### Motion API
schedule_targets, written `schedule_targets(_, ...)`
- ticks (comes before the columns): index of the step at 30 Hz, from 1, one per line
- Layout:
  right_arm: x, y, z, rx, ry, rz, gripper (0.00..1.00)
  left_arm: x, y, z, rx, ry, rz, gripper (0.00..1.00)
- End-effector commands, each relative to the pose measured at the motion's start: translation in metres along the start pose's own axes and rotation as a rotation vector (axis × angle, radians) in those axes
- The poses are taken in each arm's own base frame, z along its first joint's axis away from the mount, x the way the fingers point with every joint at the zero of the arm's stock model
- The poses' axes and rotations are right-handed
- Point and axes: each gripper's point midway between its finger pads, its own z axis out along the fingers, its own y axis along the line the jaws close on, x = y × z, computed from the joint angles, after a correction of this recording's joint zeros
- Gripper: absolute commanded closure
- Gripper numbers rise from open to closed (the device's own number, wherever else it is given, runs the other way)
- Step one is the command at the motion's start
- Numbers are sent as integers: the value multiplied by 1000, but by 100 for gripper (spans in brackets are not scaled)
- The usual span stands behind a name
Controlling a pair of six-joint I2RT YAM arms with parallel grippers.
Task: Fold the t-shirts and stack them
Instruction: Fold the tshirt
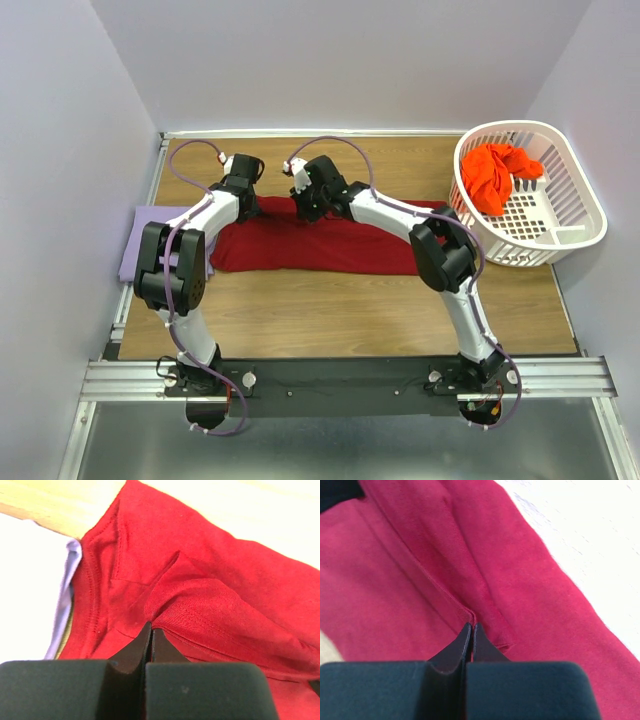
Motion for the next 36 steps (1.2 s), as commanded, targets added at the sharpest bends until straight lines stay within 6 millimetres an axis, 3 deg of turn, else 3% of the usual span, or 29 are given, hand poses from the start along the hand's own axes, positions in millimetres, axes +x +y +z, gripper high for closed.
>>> schedule_targets(1, -13, 11, -14, -58, -35, -12, 95, -4, 15, -3, -58, -18, 26, 99)
schedule_targets(15, 7, 29, -17, -101, 17, -10, 93, 7, 15, 0, -43, 2, 39, 98)
schedule_targets(26, 1, 34, -25, -104, 12, -10, 93, 3, 23, -2, -78, -20, 80, 97)
schedule_targets(34, 18, 42, -23, -146, 56, -4, 93, 11, 31, -2, -110, -6, 125, 88)
schedule_targets(36, 22, 47, -22, -169, 66, -1, 89, 18, 33, -2, -113, 7, 136, 85)
